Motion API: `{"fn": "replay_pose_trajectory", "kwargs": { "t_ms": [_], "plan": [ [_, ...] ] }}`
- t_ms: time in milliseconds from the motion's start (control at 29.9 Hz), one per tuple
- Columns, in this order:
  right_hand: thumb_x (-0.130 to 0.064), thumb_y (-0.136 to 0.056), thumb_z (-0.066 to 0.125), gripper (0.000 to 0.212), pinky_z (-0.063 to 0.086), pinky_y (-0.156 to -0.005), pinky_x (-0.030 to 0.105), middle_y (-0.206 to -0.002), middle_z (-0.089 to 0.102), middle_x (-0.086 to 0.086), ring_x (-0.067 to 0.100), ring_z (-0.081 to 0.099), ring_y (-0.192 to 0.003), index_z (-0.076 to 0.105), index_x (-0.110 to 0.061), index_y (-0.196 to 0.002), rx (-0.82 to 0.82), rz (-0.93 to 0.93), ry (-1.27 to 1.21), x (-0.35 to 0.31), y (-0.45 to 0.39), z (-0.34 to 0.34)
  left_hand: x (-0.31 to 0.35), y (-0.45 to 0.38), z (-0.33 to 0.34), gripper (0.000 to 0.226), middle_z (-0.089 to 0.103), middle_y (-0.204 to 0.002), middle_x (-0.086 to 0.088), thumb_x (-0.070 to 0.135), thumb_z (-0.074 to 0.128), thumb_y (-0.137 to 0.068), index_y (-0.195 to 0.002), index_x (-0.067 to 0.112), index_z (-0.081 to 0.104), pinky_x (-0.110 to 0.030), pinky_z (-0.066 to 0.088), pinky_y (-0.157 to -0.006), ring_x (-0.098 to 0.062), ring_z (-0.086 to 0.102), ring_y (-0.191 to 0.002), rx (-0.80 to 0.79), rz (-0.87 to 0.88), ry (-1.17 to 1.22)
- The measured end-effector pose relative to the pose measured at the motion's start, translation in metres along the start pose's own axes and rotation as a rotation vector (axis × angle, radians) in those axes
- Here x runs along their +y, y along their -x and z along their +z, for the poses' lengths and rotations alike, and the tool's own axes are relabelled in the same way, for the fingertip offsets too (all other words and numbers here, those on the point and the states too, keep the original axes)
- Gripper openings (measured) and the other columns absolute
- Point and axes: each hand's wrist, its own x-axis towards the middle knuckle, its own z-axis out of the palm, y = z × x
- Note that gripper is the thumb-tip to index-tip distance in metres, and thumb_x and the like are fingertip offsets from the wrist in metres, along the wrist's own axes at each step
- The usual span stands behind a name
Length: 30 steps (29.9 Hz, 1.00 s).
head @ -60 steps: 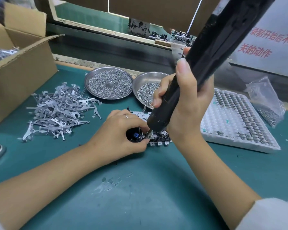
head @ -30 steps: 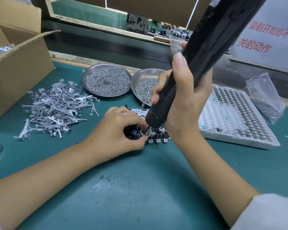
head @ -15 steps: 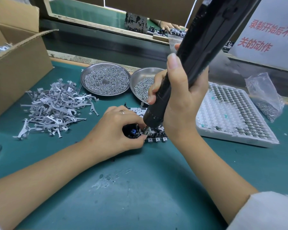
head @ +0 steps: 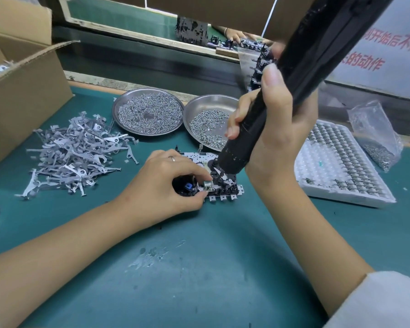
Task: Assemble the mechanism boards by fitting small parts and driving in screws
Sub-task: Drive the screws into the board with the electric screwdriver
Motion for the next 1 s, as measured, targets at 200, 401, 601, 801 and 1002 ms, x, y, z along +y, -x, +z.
{"fn": "replay_pose_trajectory", "kwargs": {
  "t_ms": [200,401,601,801,1002],
  "plan": [
    [-0.016,-0.088,0.056,0.014,0.036,-0.039,0.023,-0.047,0.043,0.006,0.022,0.039,-0.032,0.043,-0.010,-0.091,0.006,0.115,0.063,0.0092,0.0012,-0.0017,0.0014,0.0011,-0.0006,0.022,0.068,-0.080,0.016,0.025,0.078,-0.066,-0.087,0.022,0.075,-0.029,0.037,-0.090,-0.005,0.052,-0.084,0.001,0.003,-0.034],
    [-0.016,-0.087,0.057,0.013,0.037,-0.039,0.022,-0.047,0.043,0.007,0.022,0.039,-0.033,0.045,-0.012,-0.091,0.022,0.114,0.062,0.0082,-0.0007,-0.0047,0.0033,0.0008,-0.0004,0.023,0.068,-0.080,0.016,0.028,0.070,-0.065,-0.087,0.022,0.075,-0.023,0.033,-0.089,-0.003,0.050,-0.083,-0.001,0.000,-0.058],
    [-0.014,-0.088,0.055,0.012,0.036,-0.038,0.023,-0.044,0.042,0.005,0.021,0.039,-0.031,0.044,-0.011,-0.089,0.044,0.055,0.050,0.0091,0.0006,-0.0048,0.0029,0.0006,-0.0011,0.023,0.065,-0.079,0.021,0.029,0.072,-0.065,-0.087,0.023,0.074,-0.026,0.035,-0.090,-0.004,0.051,-0.082,-0.012,0.003,-0.050],
    [-0.017,-0.086,0.057,0.017,0.035,-0.039,0.022,-0.046,0.041,0.009,0.022,0.038,-0.032,0.044,-0.010,-0.094,0.049,0.144,0.046,0.0076,-0.0022,-0.0045,0.0031,0.0021,-0.0002,0.022,0.064,-0.077,0.020,0.028,0.072,-0.065,-0.086,0.023,0.074,-0.030,0.036,-0.087,-0.004,0.051,-0.081,0.001,0.021,-0.091],
    [-0.020,-0.087,0.061,0.015,0.040,-0.040,0.024,-0.050,0.046,0.006,0.022,0.044,-0.036,0.047,-0.016,-0.090,0.026,0.172,0.078,0.0045,-0.0002,-0.0060,0.0025,0.0012,0.0002,0.021,0.062,-0.078,0.022,0.026,0.075,-0.066,-0.087,0.022,0.074,-0.027,0.035,-0.087,-0.003,0.049,-0.081,0.002,0.033,-0.073]
  ]
}}
